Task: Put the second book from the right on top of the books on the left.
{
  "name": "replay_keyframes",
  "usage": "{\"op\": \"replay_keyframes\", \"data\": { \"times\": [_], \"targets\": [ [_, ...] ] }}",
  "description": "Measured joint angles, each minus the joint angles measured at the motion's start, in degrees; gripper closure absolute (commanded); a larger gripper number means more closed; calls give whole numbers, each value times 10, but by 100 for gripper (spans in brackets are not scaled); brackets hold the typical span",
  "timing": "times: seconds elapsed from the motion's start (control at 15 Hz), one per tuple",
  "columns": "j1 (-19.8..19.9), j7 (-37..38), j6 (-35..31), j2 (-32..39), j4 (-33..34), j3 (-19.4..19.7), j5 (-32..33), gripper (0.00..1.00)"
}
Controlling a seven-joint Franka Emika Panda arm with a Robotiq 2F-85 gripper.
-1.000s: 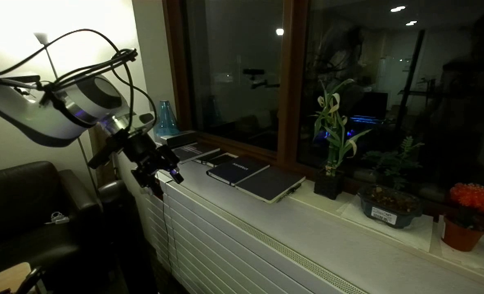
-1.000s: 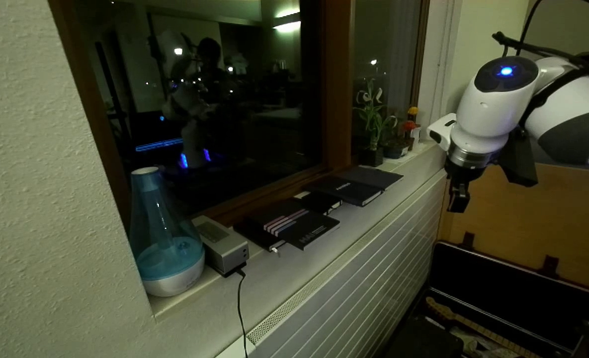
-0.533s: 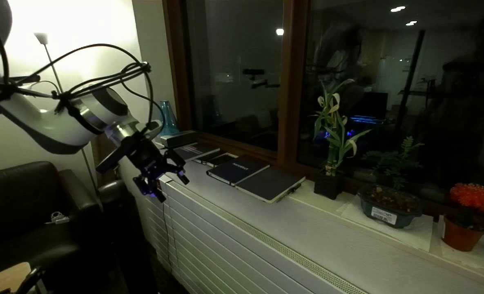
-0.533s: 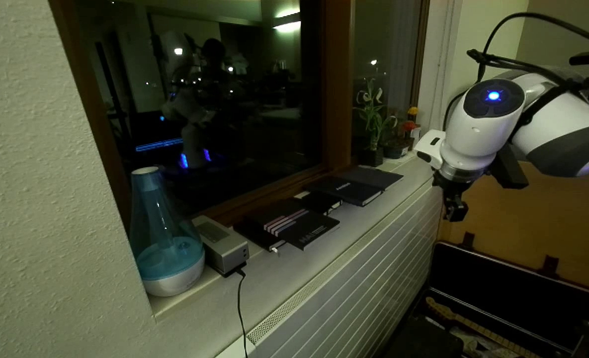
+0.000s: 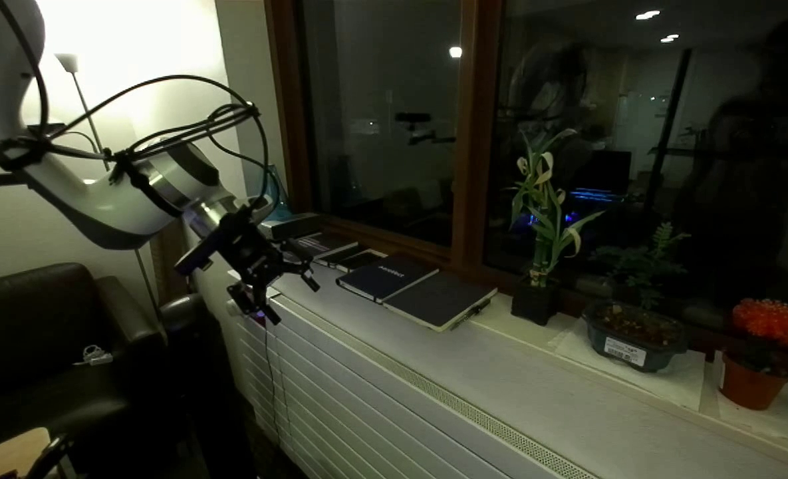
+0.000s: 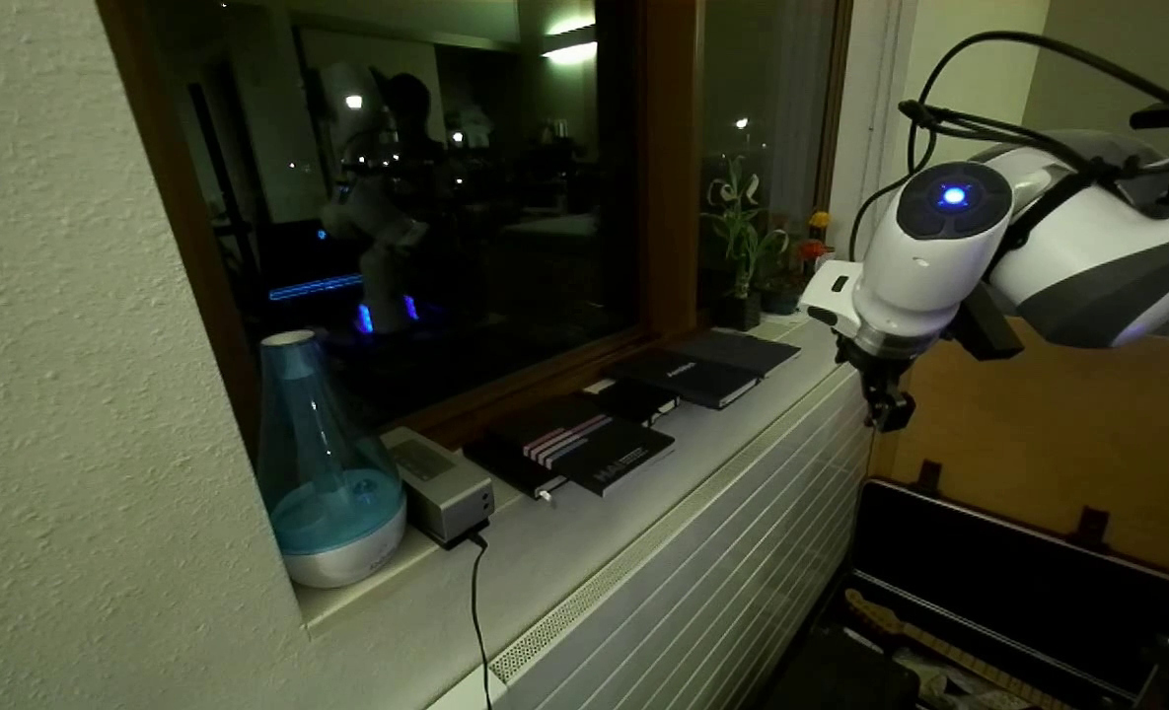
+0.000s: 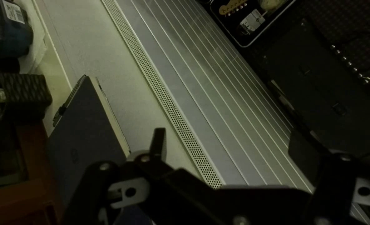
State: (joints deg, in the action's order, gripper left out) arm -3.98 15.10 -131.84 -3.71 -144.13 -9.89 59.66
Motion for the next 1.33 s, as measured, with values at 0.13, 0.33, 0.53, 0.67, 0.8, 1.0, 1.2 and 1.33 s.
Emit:
{"op": "replay_keyframes", "data": {
  "times": [0.13, 0.33, 0.53, 0.67, 0.8, 1.0, 1.2, 1.33],
  "targets": [
    [0, 0, 0, 0, 0, 0, 0, 0],
    [0, 0, 0, 0, 0, 0, 0, 0],
    [0, 0, 0, 0, 0, 1, 0, 0],
    [0, 0, 0, 0, 0, 1, 0, 0],
    [-1, 0, 0, 0, 0, 1, 0, 0],
    [-2, 0, 0, 7, 3, 2, 14, 0],
    [-6, 4, -3, 39, 29, 3, 84, 0],
    [-10, 8, -8, 76, 60, 4, 147, 0]
  ]
}}
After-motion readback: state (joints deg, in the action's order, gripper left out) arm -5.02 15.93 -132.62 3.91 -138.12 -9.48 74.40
